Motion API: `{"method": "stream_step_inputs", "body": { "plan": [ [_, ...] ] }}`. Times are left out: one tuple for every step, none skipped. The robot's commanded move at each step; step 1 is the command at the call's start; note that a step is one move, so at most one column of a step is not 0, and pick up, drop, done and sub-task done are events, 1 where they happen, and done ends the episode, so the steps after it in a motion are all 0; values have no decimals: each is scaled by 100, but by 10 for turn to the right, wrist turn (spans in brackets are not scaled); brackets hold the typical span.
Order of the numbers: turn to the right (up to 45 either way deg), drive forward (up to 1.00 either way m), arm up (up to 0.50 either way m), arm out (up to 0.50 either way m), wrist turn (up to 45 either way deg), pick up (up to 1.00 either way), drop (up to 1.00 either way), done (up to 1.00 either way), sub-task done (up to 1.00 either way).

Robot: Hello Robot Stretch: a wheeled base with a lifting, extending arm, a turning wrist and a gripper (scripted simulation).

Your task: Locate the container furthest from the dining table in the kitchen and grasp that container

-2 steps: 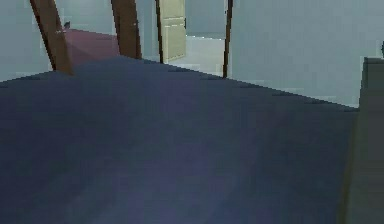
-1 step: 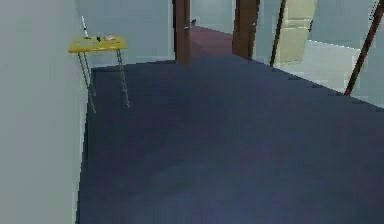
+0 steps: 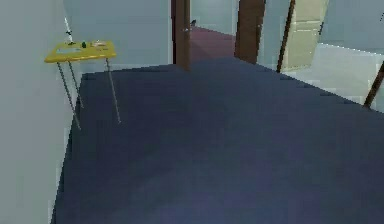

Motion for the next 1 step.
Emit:
{"method": "stream_step_inputs", "body": {
  "plan": [
    [450, 0, 0, 0, 0, 0, 0, 0, 0]
  ]
}}
